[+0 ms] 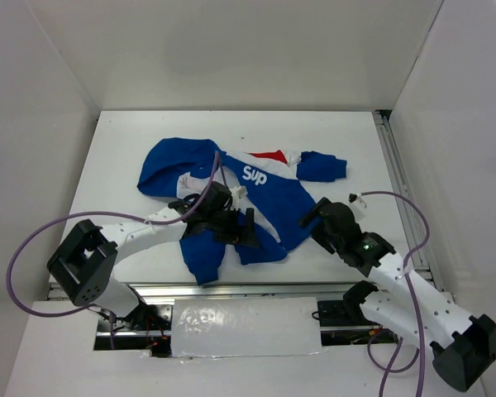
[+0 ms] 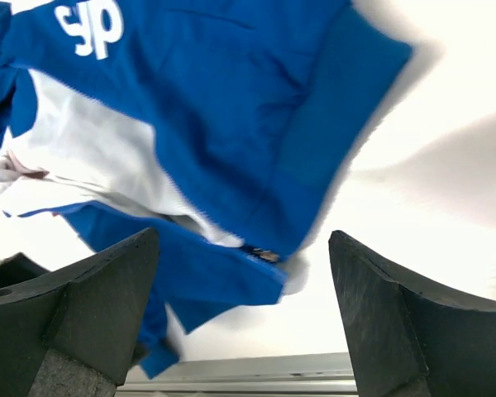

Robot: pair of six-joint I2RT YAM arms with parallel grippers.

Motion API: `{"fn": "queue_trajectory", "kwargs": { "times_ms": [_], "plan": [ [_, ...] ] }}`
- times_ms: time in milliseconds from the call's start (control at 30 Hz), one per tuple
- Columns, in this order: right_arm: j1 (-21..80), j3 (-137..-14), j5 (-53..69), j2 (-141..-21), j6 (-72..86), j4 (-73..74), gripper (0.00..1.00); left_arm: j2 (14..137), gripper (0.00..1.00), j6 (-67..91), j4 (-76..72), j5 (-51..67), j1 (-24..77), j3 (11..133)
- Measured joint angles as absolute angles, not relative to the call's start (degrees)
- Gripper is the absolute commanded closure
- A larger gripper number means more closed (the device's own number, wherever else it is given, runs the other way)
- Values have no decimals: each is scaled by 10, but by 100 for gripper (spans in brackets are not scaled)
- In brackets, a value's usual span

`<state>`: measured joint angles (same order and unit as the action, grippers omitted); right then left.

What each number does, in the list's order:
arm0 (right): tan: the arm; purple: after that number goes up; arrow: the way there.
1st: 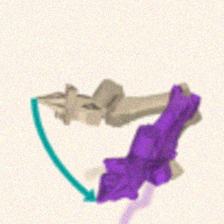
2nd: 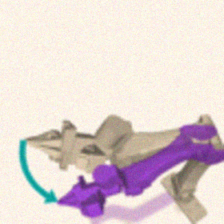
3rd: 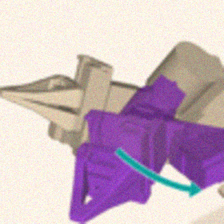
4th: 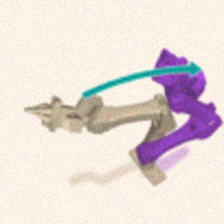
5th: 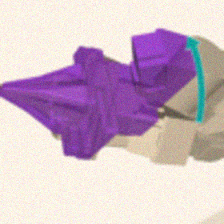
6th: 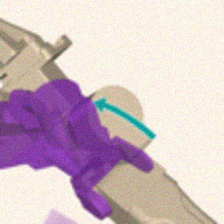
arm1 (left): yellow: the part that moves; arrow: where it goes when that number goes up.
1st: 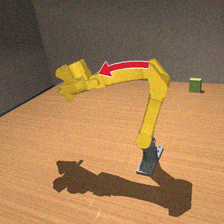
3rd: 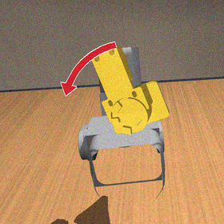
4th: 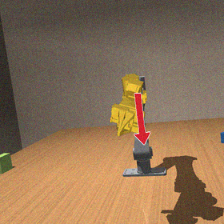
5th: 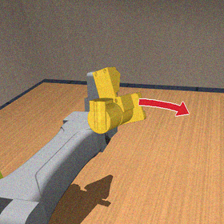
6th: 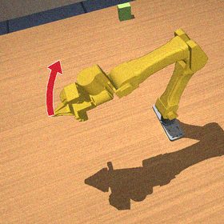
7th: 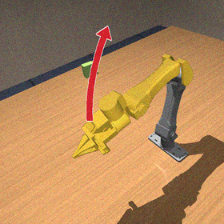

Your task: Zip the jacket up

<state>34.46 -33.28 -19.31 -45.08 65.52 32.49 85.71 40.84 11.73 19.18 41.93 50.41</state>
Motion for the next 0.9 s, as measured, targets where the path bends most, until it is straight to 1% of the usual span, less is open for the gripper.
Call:
{"fn": "queue_trajectory", "kwargs": {
  "times_ms": [100,300,367,433,633,900],
  "plan": [
    [310,-307,-174,-421,629,324,9,856,2,407,115,198,429,519],
    [270,-305,-149,-441,587,312,7,847,1,403,99,217,476,542],
    [260,-305,-140,-452,580,307,0,854,1,403,81,232,488,552],
    [248,-305,-133,-457,573,307,0,871,1,403,58,248,489,557],
    [222,-299,-118,-426,561,300,0,957,1,405,26,272,458,552],
    [219,-277,-107,-380,556,294,0,998,1,408,9,309,374,530]
  ]
}}
